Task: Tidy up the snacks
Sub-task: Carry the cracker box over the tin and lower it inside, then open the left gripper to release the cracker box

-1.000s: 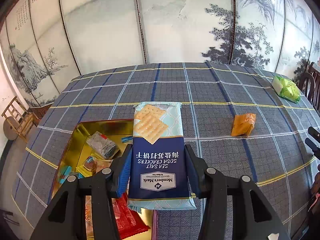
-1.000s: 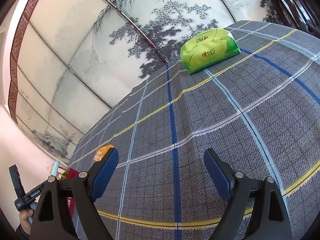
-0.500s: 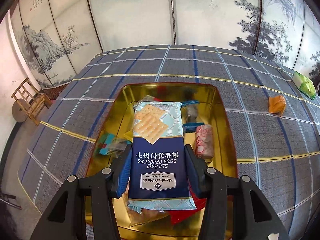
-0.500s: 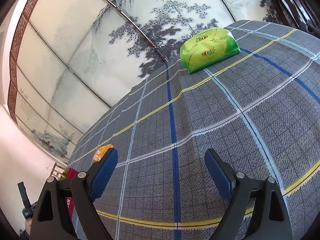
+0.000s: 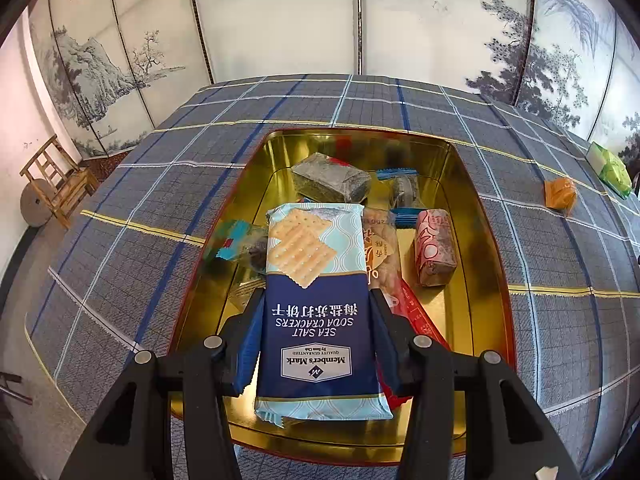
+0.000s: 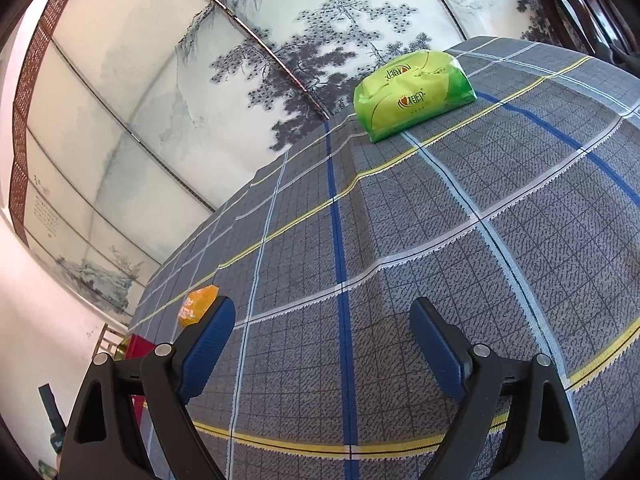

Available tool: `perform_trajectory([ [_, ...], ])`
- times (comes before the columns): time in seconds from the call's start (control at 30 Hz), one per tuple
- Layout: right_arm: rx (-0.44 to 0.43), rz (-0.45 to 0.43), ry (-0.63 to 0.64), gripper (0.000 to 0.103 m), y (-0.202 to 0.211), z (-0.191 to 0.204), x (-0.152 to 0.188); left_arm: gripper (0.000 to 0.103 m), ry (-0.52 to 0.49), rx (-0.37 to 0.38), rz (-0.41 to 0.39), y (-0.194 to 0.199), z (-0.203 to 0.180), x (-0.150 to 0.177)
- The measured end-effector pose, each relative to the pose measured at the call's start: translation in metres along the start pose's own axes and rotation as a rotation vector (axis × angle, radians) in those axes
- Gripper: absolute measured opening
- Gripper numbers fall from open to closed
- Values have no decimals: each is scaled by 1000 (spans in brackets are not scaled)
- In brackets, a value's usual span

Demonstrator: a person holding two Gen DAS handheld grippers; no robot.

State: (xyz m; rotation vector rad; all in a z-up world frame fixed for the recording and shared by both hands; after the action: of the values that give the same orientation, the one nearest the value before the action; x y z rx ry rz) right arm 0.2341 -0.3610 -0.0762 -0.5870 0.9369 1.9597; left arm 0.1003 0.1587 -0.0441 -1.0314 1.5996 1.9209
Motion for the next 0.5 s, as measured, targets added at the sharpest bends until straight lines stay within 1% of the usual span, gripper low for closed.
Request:
perform_trajectory([
  [0.23,14,13,5,89,-3,2,2,45,30,-16,5,-6,16,3],
  [0.37,15,15,8,90,-3,2,1,45,4,-15,-2,-10,11,4],
  [0.5,18,14,9,90,-3,2,1,45,-1,11,4,-13,5,7],
])
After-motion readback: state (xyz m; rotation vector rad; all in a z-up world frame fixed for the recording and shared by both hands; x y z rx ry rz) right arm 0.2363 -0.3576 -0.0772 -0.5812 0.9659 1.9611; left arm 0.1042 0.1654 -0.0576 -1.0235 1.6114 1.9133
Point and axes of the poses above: each gripper's, at about its wrist camera, not at the fingertips, and y roughly against the way its jaws point, z to its left, x to its underside, the point moved 6 cm from there along -y, roughly the way its jaws point, and after that the axes turned 12 degrees about -z, right-handed, at the moved point
